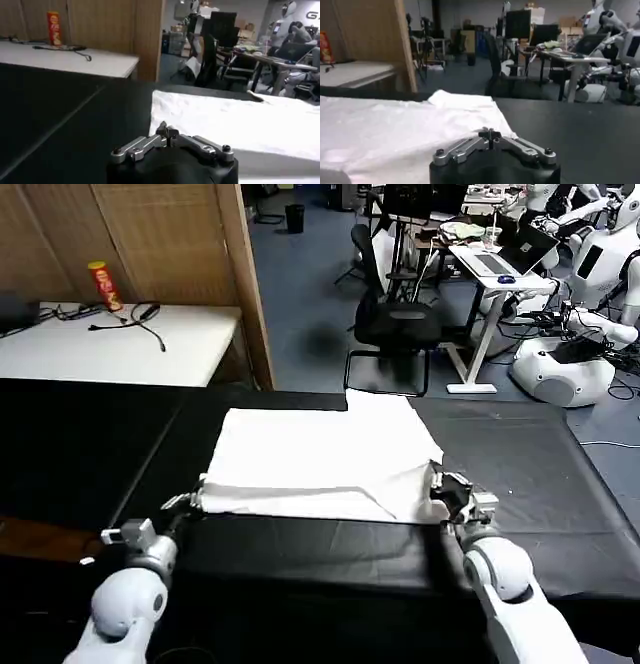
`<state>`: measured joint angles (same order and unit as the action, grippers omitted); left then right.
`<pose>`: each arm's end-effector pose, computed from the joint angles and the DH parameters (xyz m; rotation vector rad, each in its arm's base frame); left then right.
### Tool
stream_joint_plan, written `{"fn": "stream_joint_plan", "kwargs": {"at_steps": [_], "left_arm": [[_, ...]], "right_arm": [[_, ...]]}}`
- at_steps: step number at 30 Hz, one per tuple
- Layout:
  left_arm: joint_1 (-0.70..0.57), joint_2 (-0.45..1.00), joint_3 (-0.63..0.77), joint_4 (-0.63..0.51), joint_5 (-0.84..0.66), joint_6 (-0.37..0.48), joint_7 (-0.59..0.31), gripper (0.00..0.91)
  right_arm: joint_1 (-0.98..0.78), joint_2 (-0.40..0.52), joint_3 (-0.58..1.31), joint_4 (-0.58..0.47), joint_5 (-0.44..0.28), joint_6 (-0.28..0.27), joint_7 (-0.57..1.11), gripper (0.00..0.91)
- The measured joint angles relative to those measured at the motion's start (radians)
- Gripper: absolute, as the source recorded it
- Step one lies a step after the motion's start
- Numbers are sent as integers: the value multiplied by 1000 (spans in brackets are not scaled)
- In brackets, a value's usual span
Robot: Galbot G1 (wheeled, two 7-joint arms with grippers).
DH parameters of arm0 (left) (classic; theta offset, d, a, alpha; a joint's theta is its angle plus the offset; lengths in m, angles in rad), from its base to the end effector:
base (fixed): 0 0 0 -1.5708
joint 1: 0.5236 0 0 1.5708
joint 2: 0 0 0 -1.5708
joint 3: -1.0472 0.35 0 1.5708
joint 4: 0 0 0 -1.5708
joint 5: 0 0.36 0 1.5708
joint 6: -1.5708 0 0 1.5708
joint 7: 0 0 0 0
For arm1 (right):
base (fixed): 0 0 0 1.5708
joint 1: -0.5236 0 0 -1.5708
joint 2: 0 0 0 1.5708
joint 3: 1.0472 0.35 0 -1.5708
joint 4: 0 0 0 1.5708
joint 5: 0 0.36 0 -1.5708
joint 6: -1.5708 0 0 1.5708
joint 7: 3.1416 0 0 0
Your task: Fold and organize the clothes.
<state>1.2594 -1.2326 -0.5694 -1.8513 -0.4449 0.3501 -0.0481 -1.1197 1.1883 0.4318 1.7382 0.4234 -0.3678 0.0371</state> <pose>0.2892 0.0980 -0.2985 -0.0344 -2.8516 0.1264 0.3322 -0.0781 -0.3061 0.1694 -2.8149 -0.0284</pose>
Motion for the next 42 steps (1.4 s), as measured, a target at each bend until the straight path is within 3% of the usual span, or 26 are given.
{"fn": "stream_joint_plan", "kwargs": {"at_steps": [10,16,18,19,20,21,22,23,24,25,27,31,33,34,38,42], "left_arm": [[7,8,-2,-10,0,30,4,878],[72,31,-15,-55,-61,73,15,878],[88,37,-22,-62,-96,89,16,878],[94,41,-24,-63,-106,95,16,878],[99,44,-27,-63,-108,98,17,878],[104,48,-29,-63,-108,99,20,839],[108,51,-31,-61,-110,100,20,712],[111,52,-33,-60,-111,103,21,663],[114,52,-35,-59,-111,104,21,527],[116,52,-37,-58,-111,104,21,458],[120,53,-41,-55,-112,104,21,234],[128,55,-46,-51,-112,103,25,10],[133,55,-47,-51,-111,103,30,0],[135,55,-47,-51,-111,103,33,0],[144,55,-47,-55,-113,107,43,0],[159,61,-47,-73,-135,116,33,0]], "right_arm": [[-194,-76,77,205,20,-26,-3,878],[-282,-77,100,237,19,-26,-1,878],[-292,-73,101,240,19,-26,2,829],[-297,-71,101,240,18,-26,3,741],[-301,-69,102,240,17,-26,5,722],[-305,-67,102,239,17,-26,8,712],[-308,-65,102,239,17,-25,10,692],[-312,-64,103,238,17,-24,12,673],[-313,-63,105,235,17,-23,15,644],[-314,-62,105,233,17,-23,18,624],[-315,-59,106,225,17,-20,19,546],[-318,-55,103,215,17,-17,17,380],[-325,-54,102,220,17,-17,16,224],[-327,-53,102,223,17,-17,17,88],[-348,-53,110,249,18,-31,44,10],[-397,-57,128,300,21,-65,78,10]]}}
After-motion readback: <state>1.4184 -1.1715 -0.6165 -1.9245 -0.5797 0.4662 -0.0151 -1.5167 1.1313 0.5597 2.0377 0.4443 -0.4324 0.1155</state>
